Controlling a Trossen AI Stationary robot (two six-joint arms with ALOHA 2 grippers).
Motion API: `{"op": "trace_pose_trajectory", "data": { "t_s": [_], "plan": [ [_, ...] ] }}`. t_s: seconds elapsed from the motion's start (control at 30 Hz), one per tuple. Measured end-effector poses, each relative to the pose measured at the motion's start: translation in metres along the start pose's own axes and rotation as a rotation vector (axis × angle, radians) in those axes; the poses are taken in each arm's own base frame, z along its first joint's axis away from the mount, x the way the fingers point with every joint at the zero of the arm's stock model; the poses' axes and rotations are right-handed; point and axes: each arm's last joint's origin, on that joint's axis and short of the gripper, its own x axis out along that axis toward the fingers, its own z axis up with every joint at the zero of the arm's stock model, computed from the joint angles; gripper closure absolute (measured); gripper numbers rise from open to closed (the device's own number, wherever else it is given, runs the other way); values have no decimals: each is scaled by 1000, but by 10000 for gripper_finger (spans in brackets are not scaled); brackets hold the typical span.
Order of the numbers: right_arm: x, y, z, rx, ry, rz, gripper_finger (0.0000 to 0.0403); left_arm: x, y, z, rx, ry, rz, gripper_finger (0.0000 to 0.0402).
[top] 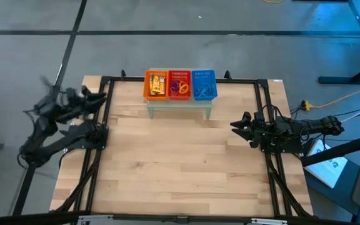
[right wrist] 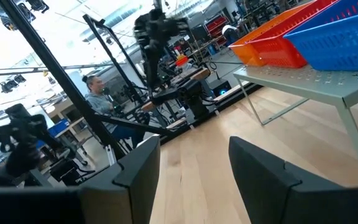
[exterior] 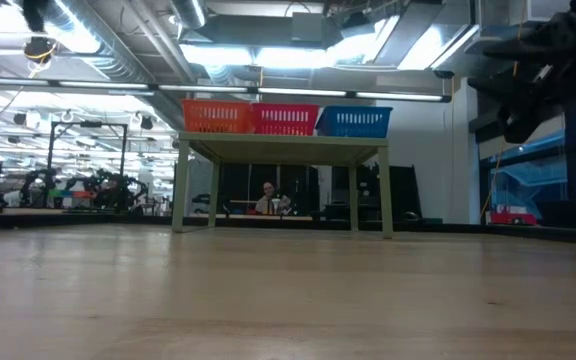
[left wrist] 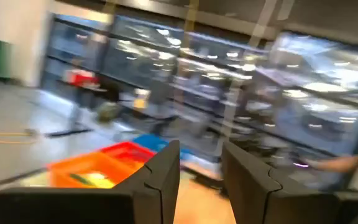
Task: Pick & Place Office Desk Supplies
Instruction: Return to Home Position
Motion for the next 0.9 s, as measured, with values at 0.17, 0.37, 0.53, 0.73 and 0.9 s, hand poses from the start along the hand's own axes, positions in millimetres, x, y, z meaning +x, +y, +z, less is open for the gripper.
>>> {"op": "trace_pose_trajectory", "data": {
  "t_s": [0.17,0.37,0.53,0.73,0.9],
  "plan": [
    [0,0,0,-1,1,-1,208,8,9,-7,91,57,182,286],
    [0,0,0,-1,2,-1,208,15,25,-40,67,142,267,286],
    [0,0,0,-2,5,-3,208,32,40,-76,10,191,250,286],
    [0,0,-1,-2,5,-3,208,40,53,-106,2,213,304,286],
    [0,0,-1,-2,6,-3,208,44,64,-142,-27,291,343,286]
  ]
}}
